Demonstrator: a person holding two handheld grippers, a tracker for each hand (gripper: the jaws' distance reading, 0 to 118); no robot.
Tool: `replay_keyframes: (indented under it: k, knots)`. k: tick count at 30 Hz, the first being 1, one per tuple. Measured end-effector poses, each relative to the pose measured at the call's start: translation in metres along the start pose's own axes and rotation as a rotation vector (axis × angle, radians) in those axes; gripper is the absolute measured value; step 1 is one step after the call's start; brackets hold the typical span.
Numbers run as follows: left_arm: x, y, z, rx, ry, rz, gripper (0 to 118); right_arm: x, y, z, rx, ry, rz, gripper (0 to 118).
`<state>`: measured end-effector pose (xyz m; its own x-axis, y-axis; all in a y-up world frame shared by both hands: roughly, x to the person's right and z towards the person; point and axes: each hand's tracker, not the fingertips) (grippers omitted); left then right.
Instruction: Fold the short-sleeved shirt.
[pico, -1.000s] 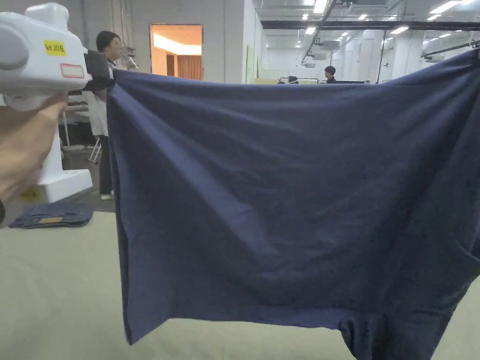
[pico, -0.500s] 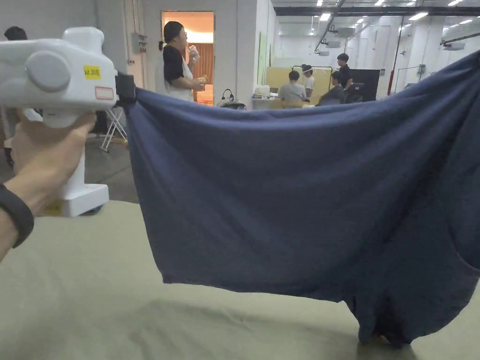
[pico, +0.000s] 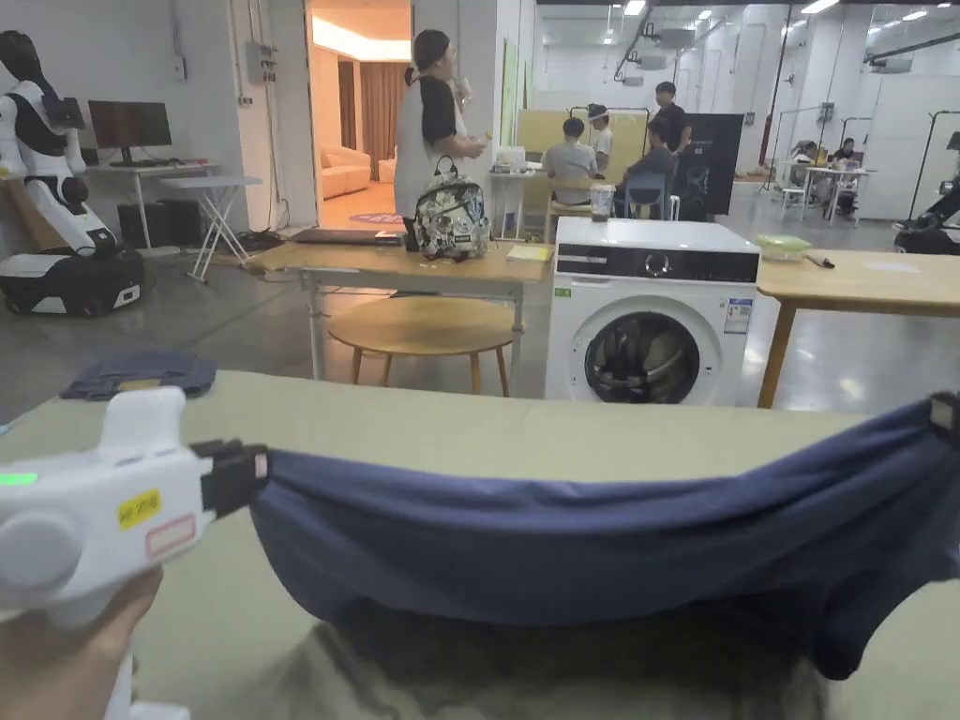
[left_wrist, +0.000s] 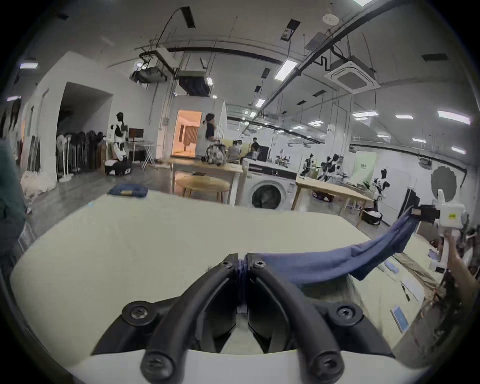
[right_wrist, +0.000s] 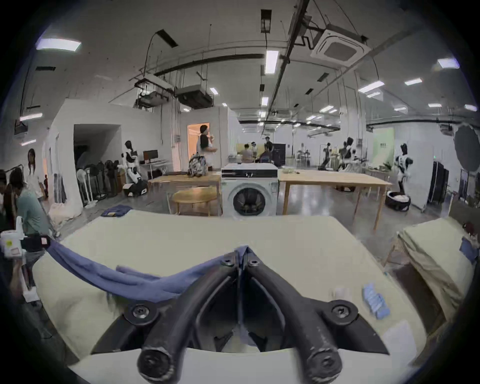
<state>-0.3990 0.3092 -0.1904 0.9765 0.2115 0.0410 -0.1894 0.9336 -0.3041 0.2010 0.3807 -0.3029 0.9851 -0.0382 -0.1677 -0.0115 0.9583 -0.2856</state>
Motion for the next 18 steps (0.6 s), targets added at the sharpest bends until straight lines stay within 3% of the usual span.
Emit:
replay_keyframes:
  k: [5, 12, 13, 18]
  knots:
    - [-0.003, -0.095, 0.083, 0.001, 0.012, 0.065, 0, -0.011, -0.102, 0.108, -0.036, -0.007, -0.079, 0]
    - [0.005, -0.186, 0.153, -0.102, 0.112, 0.089, 0, 0.0, -0.225, 0.163, -0.207, -0.073, -0.199, 0]
    - [0.002, -0.198, 0.155, -0.13, 0.125, 0.127, 0, -0.001, -0.24, 0.167, -0.235, -0.047, -0.226, 0]
    - [-0.013, -0.239, 0.151, -0.229, 0.119, 0.149, 2, -0.011, -0.298, 0.172, -0.325, -0.105, -0.201, 5]
